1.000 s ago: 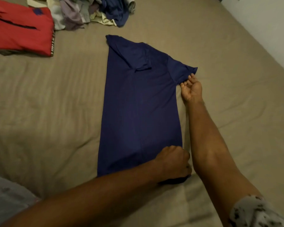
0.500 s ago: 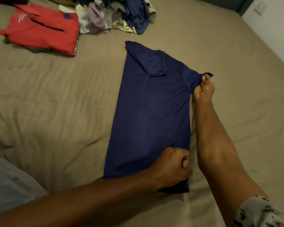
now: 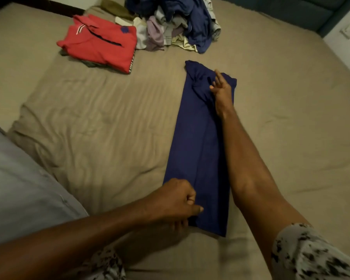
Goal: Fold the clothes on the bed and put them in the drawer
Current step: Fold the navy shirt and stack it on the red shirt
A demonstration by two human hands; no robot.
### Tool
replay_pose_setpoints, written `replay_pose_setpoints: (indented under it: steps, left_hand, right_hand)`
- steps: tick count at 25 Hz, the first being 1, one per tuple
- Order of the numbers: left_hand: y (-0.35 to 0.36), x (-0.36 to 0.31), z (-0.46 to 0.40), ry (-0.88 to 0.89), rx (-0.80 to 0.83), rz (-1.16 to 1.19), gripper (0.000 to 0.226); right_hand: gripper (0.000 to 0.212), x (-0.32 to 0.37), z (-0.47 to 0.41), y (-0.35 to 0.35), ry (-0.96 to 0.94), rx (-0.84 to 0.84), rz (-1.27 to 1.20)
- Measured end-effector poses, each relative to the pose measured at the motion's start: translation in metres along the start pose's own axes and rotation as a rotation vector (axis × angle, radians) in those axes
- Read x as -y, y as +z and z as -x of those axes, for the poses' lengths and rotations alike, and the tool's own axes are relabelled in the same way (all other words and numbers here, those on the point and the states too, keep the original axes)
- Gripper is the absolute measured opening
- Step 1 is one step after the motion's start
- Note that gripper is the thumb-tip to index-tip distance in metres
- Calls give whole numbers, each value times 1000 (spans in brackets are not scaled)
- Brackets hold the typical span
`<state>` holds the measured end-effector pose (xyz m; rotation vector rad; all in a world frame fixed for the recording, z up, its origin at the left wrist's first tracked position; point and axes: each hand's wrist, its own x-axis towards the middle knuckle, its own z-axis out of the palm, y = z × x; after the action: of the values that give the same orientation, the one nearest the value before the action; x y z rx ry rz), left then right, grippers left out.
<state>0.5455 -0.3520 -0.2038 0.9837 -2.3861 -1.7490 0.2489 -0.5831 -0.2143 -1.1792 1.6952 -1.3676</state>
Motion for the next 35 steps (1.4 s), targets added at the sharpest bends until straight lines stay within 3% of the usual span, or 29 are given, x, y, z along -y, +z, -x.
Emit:
replay_pose_setpoints:
  steps: [3, 7, 10, 12, 14, 16, 18, 20, 23, 26, 27, 29, 32, 33, 35]
  left_hand:
    - [-20, 4, 3, -54, 22, -34, 39]
    - [-64, 28, -7, 175, -323, -516, 13]
    - [-88, 62, -8, 371, -272, -814, 56]
    - [-90, 80, -8, 505, -193, -995, 74]
    - [-86, 89, -7, 611, -125, -1018, 73]
    - [-81, 94, -10, 632, -81, -1023, 77]
    - [-73, 96, -16, 624, -48, -1081, 82]
    - [-66, 97, -22, 663, -56, -1095, 81]
    - [-67, 90, -31, 778, -105, -1087, 77]
    - [-70, 75, -55, 816, -58, -1112, 72]
    - [-71, 72, -64, 794, -4, -1070, 71]
    - [-81, 64, -70, 687, 68, -761, 66]
    - [-122, 9, -89, 475, -96, -171, 24]
    - [-141, -13, -104, 343, -150, 19, 26]
    - [-173, -44, -140, 82, -139, 412, 24]
  right_hand:
    - [56, -12, 36, -9, 4, -76, 274]
    - [57, -32, 136, -26, -54, 22, 674]
    - [67, -45, 236, -16, -145, 169, 970]
    - [62, -36, 292, -11, -176, 232, 938]
    - [53, -22, 332, -15, -145, 298, 756]
    - [48, -12, 356, -31, -62, 325, 507]
    - [49, -10, 361, -51, -41, 272, 413]
    - [59, -15, 357, -64, -113, 224, 567]
    - [78, -28, 332, -68, -279, 289, 908]
    - [61, -26, 294, -56, -372, 418, 948]
    - [57, -24, 283, -52, -375, 473, 895]
    - [49, -16, 264, -50, -237, 478, 610]
    - [35, 16, 213, -64, 141, 182, 156]
    - [37, 23, 189, -69, 230, 62, 112]
    - [19, 25, 142, -67, 408, -111, -68]
